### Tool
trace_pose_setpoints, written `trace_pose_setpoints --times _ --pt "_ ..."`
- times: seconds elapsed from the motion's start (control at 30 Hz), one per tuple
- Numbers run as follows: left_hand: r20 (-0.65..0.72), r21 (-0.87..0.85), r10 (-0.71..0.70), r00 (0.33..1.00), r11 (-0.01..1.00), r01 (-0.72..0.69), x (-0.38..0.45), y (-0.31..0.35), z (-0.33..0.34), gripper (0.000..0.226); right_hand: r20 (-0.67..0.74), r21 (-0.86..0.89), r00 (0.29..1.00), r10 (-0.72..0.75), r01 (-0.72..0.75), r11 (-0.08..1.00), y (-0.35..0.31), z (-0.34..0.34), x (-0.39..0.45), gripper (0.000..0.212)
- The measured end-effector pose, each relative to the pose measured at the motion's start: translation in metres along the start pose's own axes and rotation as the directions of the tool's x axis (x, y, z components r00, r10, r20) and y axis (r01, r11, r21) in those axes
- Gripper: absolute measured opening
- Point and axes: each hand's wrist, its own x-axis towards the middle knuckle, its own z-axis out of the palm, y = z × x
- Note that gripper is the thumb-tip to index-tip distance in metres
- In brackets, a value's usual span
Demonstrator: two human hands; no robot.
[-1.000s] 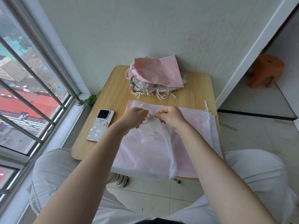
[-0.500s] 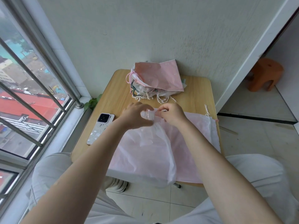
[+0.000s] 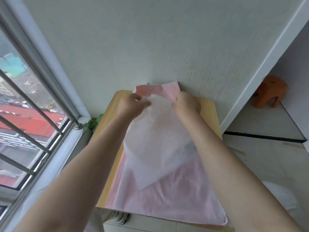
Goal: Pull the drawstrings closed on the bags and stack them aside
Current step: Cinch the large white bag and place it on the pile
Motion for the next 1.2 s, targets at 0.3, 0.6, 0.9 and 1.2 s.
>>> trace_pose_setpoints --times 0.3,0.6,0.9,1.2 --pt "-0.037 -0.812 -0.471 0.881 0.528 0.248 0.031 -0.037 0.01 0.025 -0.046 0.233 0.982 -0.183 0.188 0.954 0.0 0.031 0.001 0.035" --pt "0.132 -0.732 -0.388 0.912 0.583 0.353 -0.015 -0.057 0.024 0.088 0.28 0.143 0.958 -0.061 0.022 0.989 0.025 0.071 -0.021 0.016" --pt "0.279 0.226 -0.094 0.956 0.974 0.03 -0.054 -0.107 0.077 0.03 0.299 -0.06 0.952 0.059 -0.043 0.997 0.063 0.103 -0.046 0.039" --pt "0.247 0.588 -0.01 0.969 0.796 -0.141 -0.059 -0.075 0.075 0.036 0.177 -0.019 0.983 -0.043 0.047 0.999 0.076 0.101 -0.055 0.027"
